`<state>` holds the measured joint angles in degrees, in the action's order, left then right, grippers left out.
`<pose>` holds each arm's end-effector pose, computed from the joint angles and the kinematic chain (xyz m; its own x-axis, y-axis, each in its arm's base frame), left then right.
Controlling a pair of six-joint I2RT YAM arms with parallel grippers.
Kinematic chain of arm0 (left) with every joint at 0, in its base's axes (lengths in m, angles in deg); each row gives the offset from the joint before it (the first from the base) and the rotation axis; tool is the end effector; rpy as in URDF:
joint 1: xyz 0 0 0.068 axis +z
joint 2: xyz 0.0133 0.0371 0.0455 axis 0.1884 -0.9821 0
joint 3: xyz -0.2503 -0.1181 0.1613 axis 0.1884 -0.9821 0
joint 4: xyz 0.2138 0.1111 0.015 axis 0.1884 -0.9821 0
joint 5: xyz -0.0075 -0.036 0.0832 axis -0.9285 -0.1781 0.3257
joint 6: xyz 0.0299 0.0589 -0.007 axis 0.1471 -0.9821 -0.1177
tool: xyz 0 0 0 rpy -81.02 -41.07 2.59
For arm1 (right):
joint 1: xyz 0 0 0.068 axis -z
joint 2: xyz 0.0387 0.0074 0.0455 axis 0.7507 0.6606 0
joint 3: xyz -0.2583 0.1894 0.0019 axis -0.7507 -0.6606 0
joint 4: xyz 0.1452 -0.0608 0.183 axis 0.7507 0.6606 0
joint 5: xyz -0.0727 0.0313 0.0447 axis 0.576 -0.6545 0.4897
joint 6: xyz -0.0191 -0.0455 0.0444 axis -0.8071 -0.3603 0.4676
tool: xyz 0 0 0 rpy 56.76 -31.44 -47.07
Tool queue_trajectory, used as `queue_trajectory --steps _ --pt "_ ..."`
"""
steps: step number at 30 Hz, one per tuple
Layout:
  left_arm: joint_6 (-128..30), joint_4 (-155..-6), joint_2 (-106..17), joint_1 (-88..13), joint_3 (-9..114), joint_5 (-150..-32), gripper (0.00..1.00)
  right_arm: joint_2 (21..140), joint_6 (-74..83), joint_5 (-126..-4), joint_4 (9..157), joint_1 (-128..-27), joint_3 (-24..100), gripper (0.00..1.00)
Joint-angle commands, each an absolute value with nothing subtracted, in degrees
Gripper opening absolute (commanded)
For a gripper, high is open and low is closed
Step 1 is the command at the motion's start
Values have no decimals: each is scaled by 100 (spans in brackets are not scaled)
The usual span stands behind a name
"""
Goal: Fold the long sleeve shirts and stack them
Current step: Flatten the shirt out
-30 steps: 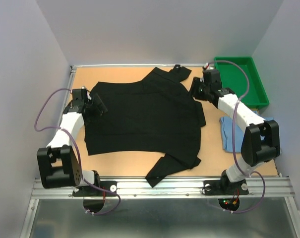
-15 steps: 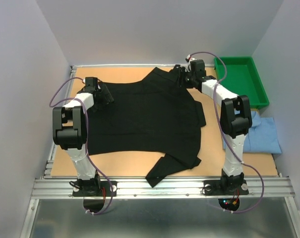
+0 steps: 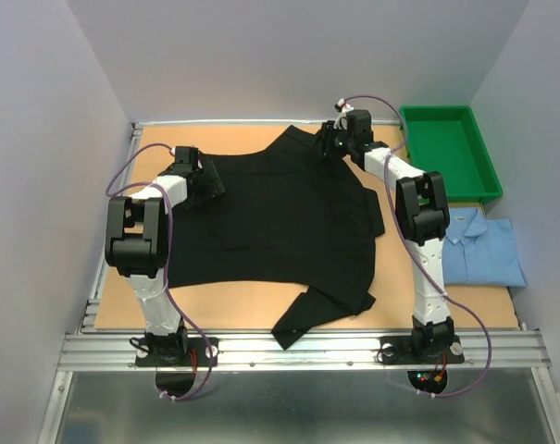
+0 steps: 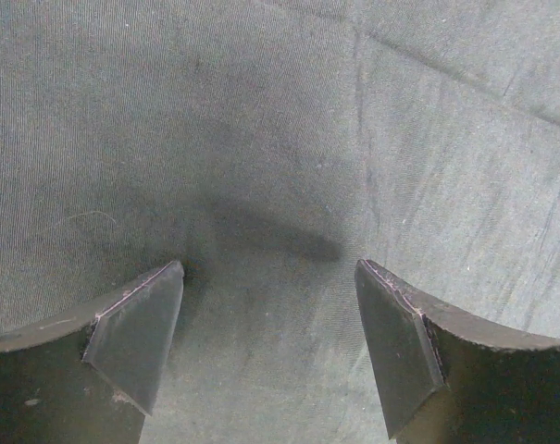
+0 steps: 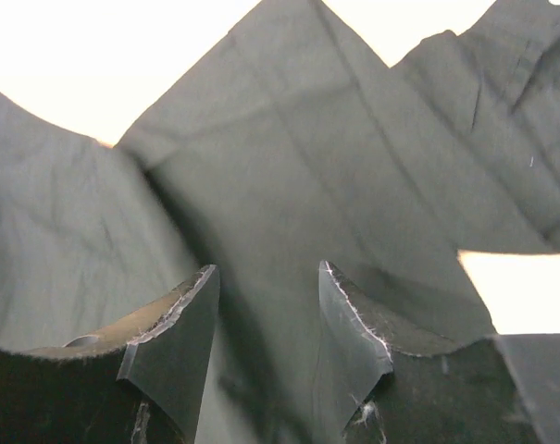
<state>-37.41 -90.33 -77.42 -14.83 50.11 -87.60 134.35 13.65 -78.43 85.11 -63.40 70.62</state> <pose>0.4166 -0.0333 0.2256 -0.7164 -0.3431 -0.6075 -0.1697 0.9302 -0.3253 0.5503 0.1643 0.2292 -0.6073 0.1093 -0.7869 -0.3837 0.8270 0.4109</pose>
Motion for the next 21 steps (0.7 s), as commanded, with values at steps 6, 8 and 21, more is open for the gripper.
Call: queue_trajectory --steps 6,8,21 --pt "-3815 -9275 -7847 -1455 4636 -8742 87 14239 1814 -7208 8077 -6403 7747 52" --pt "-3815 -9319 -7865 -1455 4644 -8724 87 14318 1858 -7110 8085 -6403 7756 52" --pt "-3798 -9600 -7706 -1446 4442 -8645 87 14336 2903 -6064 8191 -5727 7483 49"
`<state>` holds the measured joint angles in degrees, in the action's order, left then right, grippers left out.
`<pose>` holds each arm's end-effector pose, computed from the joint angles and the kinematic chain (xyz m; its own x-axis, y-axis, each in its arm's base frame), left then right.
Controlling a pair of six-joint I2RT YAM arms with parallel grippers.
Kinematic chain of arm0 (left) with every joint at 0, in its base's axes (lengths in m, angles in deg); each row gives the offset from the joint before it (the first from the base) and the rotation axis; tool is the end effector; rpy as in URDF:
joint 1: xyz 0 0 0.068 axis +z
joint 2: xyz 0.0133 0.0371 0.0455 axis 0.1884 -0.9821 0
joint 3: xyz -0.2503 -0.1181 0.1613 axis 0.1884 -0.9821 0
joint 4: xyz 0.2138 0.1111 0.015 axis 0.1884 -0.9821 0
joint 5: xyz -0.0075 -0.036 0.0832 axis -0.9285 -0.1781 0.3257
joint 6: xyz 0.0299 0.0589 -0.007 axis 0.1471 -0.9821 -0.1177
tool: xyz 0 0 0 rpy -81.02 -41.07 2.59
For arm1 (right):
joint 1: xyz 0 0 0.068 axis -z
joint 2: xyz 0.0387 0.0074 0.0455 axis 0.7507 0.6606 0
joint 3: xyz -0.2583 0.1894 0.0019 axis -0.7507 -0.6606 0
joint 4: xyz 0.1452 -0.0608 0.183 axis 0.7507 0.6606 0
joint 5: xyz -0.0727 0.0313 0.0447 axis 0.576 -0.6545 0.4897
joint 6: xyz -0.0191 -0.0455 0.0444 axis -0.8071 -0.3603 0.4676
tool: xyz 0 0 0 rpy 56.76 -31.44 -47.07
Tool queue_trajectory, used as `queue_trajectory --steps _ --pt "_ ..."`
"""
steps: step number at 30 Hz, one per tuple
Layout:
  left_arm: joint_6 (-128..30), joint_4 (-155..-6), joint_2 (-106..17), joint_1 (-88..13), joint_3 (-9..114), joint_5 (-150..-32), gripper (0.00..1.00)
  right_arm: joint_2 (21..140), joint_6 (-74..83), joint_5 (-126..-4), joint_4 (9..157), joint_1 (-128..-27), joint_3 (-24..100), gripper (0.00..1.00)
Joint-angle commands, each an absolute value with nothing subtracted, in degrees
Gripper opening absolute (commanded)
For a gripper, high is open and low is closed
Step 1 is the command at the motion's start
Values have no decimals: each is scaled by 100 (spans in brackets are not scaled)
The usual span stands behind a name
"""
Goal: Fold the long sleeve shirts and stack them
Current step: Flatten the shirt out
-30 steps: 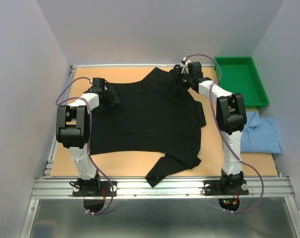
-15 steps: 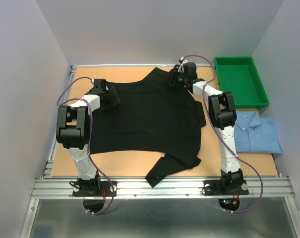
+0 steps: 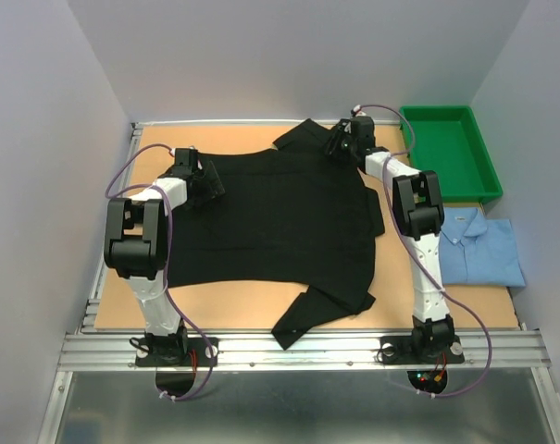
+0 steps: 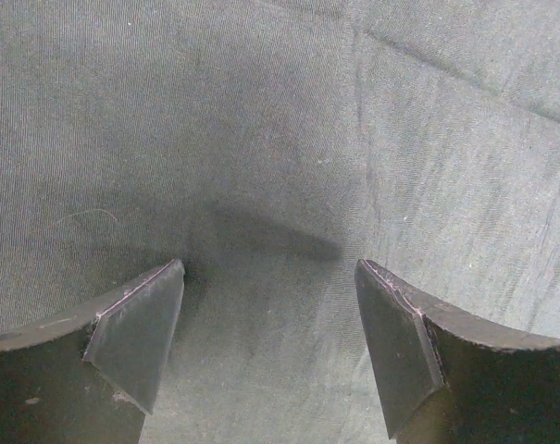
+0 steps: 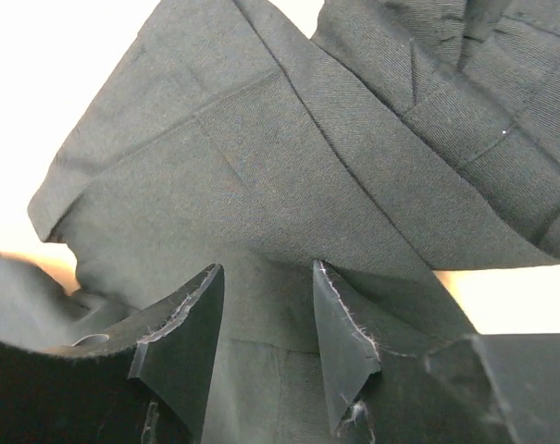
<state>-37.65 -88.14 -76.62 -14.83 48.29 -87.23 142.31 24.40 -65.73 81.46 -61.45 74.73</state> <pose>0.4127 -0.0327 0.2250 -0.7028 -0.3404 -0.6246 -0.1642 0.9320 -0.3232 0.5847 0.1405 0.1797 -0.5847 0.3268 -0.7425 -0.0840 0.8860 0.4560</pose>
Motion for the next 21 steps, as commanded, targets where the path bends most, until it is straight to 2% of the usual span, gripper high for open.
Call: queue_trajectory --steps 1,9,14,17,21 --pt "-3806 -9618 -7715 -1446 4433 -8662 87 14327 2956 -6038 8191 -5683 7457 48" --pt "-3780 -9662 -7566 -1446 4520 -8794 87 14047 2702 -6257 8191 -5542 7501 49" --pt "-3771 -9873 -7364 -1446 4950 -8830 87 13423 2482 -6538 8191 -5542 7484 56" --pt "-3736 -10057 -7128 -1446 5223 -8760 87 12747 2359 -6644 8191 -5551 7212 60" --pt "-3648 -10295 -6627 -1446 5593 -8496 88 11686 2359 -6539 8375 -5560 5933 62"
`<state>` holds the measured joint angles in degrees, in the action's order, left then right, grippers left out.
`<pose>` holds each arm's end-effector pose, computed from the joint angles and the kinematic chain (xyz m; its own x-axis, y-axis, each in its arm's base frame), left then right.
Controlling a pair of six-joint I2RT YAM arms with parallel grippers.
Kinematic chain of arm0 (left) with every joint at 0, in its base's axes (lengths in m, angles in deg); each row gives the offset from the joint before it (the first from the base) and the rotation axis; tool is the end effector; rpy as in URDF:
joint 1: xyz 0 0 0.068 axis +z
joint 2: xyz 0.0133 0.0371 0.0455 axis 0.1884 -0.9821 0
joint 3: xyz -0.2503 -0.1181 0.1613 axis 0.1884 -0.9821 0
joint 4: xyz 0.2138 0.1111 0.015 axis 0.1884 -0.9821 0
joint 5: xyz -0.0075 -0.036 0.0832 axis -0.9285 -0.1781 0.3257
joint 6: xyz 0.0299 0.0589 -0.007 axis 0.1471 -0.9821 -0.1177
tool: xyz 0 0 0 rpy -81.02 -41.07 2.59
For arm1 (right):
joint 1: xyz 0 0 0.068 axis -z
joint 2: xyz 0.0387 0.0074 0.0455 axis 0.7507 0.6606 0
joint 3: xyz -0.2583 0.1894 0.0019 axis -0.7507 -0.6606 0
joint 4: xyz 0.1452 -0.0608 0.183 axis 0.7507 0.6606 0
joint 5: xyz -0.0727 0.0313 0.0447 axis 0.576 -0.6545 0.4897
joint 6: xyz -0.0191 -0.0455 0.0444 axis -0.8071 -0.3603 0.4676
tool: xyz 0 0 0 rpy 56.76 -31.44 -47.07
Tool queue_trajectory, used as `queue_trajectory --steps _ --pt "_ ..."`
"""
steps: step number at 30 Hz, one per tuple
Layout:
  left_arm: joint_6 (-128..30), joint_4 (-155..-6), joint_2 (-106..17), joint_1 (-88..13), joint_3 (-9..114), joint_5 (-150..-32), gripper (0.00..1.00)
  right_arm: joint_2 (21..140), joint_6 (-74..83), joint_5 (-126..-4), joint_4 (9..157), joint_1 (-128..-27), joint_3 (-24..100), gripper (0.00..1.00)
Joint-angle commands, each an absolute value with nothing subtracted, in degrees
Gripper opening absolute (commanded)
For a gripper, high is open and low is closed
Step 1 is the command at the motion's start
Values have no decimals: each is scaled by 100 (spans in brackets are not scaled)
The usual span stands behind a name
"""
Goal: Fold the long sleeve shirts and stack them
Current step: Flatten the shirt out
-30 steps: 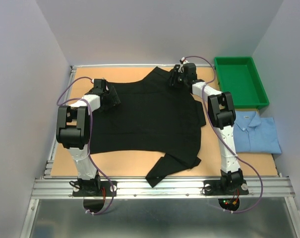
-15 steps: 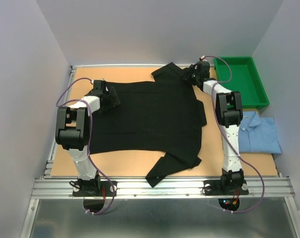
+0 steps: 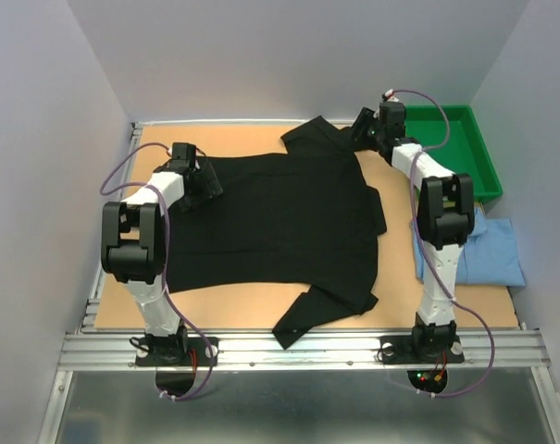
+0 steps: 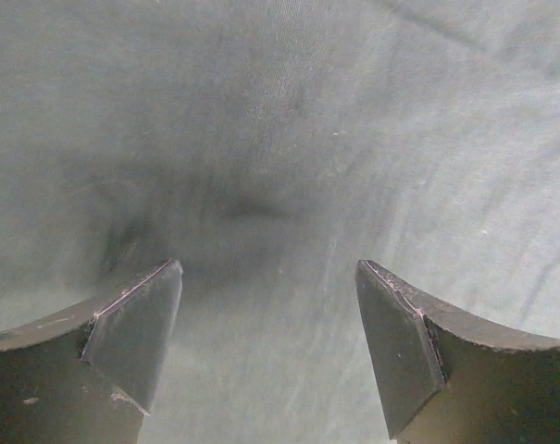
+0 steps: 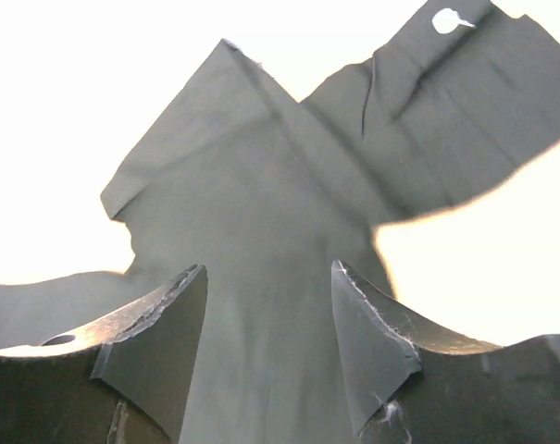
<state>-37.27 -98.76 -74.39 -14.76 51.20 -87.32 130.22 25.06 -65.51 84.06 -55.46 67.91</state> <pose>0.3999 -0.0314 0.2396 -0.7579 -0.3436 -0.5546 -0.1992 0.9314 -0.3047 0.5587 0.0741 0.2534 -0.5111 0.4008 -0.7603 -0.0034 0.8837 0.4681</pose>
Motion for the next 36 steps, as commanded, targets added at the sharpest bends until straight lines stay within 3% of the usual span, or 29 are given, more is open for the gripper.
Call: queue_trajectory --steps 1,6,11,18,28,36 --pt "-3622 -10382 -6504 -1446 5585 -8356 88 11421 2403 -6478 8454 -5560 5614 62" --pt "-3446 -10427 -5423 -1446 4710 -8100 88 9832 2525 -6240 8920 -5753 3962 61" --pt "-3385 -10269 -4308 -1446 3407 -8100 88 8695 2552 -6213 9508 -6025 2230 54" --pt "-3174 -9812 -4102 -1446 2149 -8452 88 7850 2693 -6363 9694 -6087 691 48" --pt "-2980 -9390 -5139 -1394 2148 -8250 88 9062 2746 -5239 9580 -6017 847 47" --pt "-3015 -9697 -4720 -1341 2350 -8013 88 9643 2754 -4939 9571 -5701 1462 48"
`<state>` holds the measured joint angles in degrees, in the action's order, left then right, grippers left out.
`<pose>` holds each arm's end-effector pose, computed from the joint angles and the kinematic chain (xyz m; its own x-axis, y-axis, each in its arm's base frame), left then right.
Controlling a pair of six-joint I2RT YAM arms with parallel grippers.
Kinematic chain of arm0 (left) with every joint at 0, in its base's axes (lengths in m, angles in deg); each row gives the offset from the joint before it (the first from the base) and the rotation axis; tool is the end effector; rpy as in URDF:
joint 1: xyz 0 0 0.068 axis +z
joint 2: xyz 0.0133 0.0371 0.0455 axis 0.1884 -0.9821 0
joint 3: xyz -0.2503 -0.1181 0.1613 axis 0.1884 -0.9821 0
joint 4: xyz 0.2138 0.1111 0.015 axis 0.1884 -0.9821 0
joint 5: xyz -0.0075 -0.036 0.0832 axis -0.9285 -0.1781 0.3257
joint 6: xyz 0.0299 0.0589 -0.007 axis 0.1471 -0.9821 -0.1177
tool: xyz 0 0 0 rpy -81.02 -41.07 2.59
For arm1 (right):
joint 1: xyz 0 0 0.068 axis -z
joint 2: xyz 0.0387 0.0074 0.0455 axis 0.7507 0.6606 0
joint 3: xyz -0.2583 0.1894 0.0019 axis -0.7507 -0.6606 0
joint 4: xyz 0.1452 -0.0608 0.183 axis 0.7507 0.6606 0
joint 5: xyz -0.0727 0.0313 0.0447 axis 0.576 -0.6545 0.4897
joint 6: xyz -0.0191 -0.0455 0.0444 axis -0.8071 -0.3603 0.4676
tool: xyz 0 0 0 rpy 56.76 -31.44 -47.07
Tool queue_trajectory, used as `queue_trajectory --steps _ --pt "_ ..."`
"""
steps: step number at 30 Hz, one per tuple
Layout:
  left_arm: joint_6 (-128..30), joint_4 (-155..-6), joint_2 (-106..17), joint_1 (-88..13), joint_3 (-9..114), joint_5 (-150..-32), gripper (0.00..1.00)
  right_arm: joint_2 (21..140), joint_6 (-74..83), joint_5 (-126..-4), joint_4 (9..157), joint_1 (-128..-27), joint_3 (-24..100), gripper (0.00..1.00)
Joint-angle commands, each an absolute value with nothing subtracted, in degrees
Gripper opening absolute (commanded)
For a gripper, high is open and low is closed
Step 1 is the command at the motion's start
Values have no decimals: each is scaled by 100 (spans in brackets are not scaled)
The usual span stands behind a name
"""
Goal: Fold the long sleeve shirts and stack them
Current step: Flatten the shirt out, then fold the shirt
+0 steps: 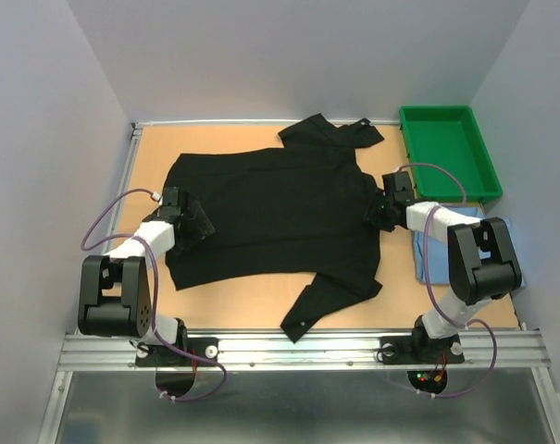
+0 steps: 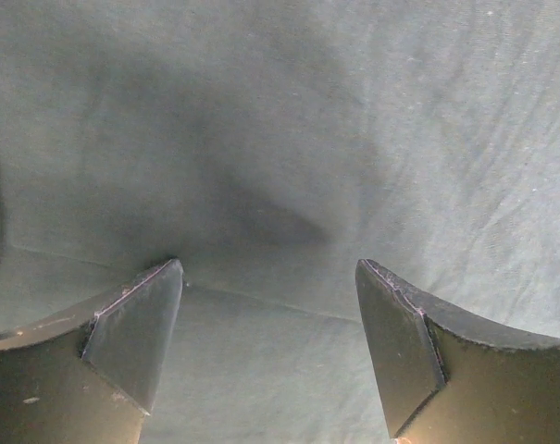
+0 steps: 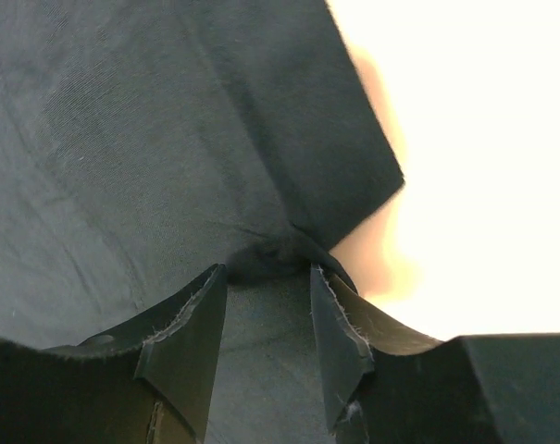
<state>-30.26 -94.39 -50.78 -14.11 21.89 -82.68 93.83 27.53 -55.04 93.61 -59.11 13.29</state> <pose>0.2620 -0.0147 0.2245 -0.7096 -0.4652 -0.5293 -0.3512 0.8847 -0.3067 0.3145 0.0557 0.2125 -0.7741 0.3659 -0.5166 0.2671 0.9287 0.2574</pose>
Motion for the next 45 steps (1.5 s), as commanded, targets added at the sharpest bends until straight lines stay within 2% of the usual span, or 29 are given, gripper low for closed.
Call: queue_trajectory --steps 1,3,6,8,9,10,11,13,16,25,28,34,41,45 --pt "-2998 -9784 -4605 -1297 2342 -7917 88 9617 2772 -4921 9571 -5674 1498 48" --pt "-2945 -9899 -4236 -1148 2324 -7793 88 9397 2763 -4930 9588 -5683 1550 50" --pt "-2753 -10119 -3683 -973 2149 -7503 90 8872 2737 -5167 9623 -5674 1446 58" --pt "-2551 -10294 -3349 -937 1894 -7371 94 8528 2754 -5439 9667 -5683 1305 64" --pt "-2393 -10391 -3251 -919 1728 -7440 94 8205 2755 -5509 9728 -5683 1174 71" --pt "-2278 -10444 -3163 -910 1639 -7484 94 8045 2781 -5562 9781 -5683 1120 71" --pt "-2181 -10462 -3015 -910 1543 -7555 94 7904 2781 -5659 9825 -5674 1068 79" --pt "-1874 -10636 -2926 -954 1497 -7660 94 7508 2816 -5712 10018 -5674 953 87" --pt "-1541 -10936 -2864 -954 1480 -7836 91 7070 2869 -5886 10282 -5683 874 89" --pt "-380 -11797 -2539 -963 1050 -8249 77 6488 2948 -6125 10590 -5683 540 90" --pt "-45 -11903 -2336 -963 1137 -8067 75 6408 2922 -6125 10617 -5683 373 90" --pt "-659 -11544 -3451 -963 1681 -7555 75 6688 2694 -6133 10608 -5683 355 87" --pt "-940 -11139 -4023 -963 1902 -7318 74 7400 2728 -6275 10441 -5683 399 77" --pt "-1125 -10946 -4523 -963 2025 -7265 71 7655 2825 -6240 10266 -5683 417 61"
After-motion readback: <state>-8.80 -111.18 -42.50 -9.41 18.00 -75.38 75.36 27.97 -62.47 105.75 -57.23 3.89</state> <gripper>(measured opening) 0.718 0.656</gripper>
